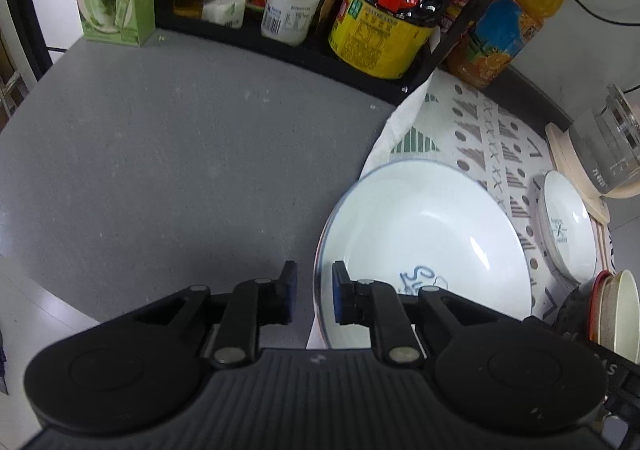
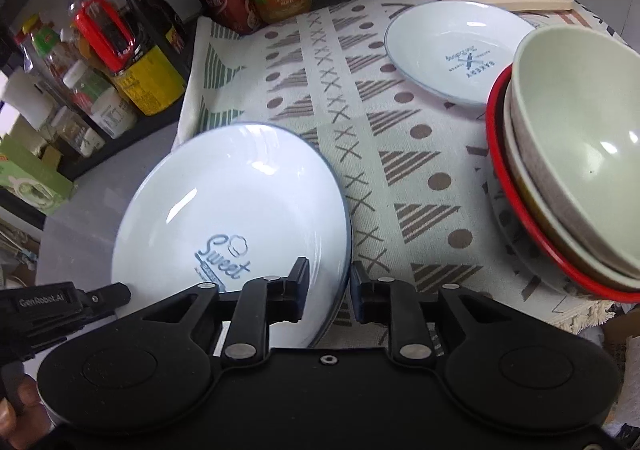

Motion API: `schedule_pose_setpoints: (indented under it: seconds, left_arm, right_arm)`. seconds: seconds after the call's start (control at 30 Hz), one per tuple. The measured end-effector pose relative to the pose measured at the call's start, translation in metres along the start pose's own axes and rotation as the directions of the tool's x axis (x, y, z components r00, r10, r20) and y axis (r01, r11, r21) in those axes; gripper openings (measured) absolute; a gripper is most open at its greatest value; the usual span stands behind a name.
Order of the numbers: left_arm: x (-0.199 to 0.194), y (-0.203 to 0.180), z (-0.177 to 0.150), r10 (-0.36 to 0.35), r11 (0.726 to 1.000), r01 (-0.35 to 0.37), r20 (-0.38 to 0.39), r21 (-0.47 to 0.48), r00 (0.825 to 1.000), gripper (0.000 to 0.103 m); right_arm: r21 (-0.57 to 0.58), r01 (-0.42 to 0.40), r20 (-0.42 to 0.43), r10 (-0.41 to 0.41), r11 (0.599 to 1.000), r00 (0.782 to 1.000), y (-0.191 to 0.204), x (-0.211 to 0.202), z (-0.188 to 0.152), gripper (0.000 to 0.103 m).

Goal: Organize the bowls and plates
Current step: 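Lower the 'Sweet' plate onto the flower-pattern plate and open both grippers, then move both grippers to the small white 'Bakery' plate by the kettle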

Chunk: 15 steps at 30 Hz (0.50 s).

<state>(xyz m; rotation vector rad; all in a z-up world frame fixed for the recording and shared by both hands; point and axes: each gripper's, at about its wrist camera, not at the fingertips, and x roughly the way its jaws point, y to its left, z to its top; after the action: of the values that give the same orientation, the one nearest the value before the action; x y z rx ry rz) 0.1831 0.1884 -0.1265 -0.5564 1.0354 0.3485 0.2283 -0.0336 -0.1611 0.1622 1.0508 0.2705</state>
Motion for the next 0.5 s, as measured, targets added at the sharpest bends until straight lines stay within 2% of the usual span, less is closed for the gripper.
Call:
schedule_pose_setpoints:
  seconds: [0.07, 0.1, 0.17, 0.2, 0.27, 0.3, 0.37, 0.5]
  left_arm:
    - [-0.003, -0.003, 0.006, 0.0, 1.0, 0.0, 0.003, -0.011, 1.0, 0.028]
    - [-0.004, -0.007, 0.008, 0.001, 1.0, -0.001, 0.007, -0.003, 1.0, 0.032]
    - [-0.007, -0.017, 0.013, 0.01, 1.0, -0.011, 0.019, 0.018, 1.0, 0.054]
    - [-0.008, -0.022, 0.016, 0.011, 1.0, -0.012, 0.024, 0.027, 1.0, 0.058]
    - [-0.011, -0.034, 0.02, -0.012, 0.999, 0.01, 0.032, 0.047, 0.999, 0.075]
    - [-0.013, -0.039, 0.022, -0.021, 0.998, 0.019, 0.035, 0.055, 0.999, 0.078]
    - [-0.015, -0.05, 0.025, -0.032, 0.997, 0.029, 0.036, 0.068, 0.999, 0.082]
    - [-0.017, -0.072, 0.031, -0.058, 0.994, 0.055, 0.027, 0.095, 0.998, 0.085]
  right_arm:
    - [-0.01, 0.003, 0.023, -0.003, 1.0, 1.0, 0.001, -0.008, 0.006, 0.043]
    - [-0.013, 0.006, 0.037, -0.006, 1.0, 0.999, 0.0, -0.012, 0.009, 0.047]
    - [-0.017, 0.002, 0.07, -0.001, 1.0, 0.998, -0.001, -0.022, 0.015, 0.055]
    - [-0.016, -0.002, 0.084, 0.003, 1.0, 0.996, -0.002, -0.027, 0.019, 0.057]
    - [-0.008, -0.008, 0.111, 0.009, 1.0, 0.994, -0.005, -0.035, 0.026, 0.066]
    - [-0.007, -0.012, 0.124, 0.013, 1.0, 0.992, -0.007, -0.039, 0.03, 0.068]
    - [-0.003, -0.019, 0.153, 0.019, 1.0, 0.988, -0.011, -0.047, 0.038, 0.081]
    - [0.012, -0.024, 0.214, 0.021, 1.0, 0.977, -0.021, -0.061, 0.054, 0.093]
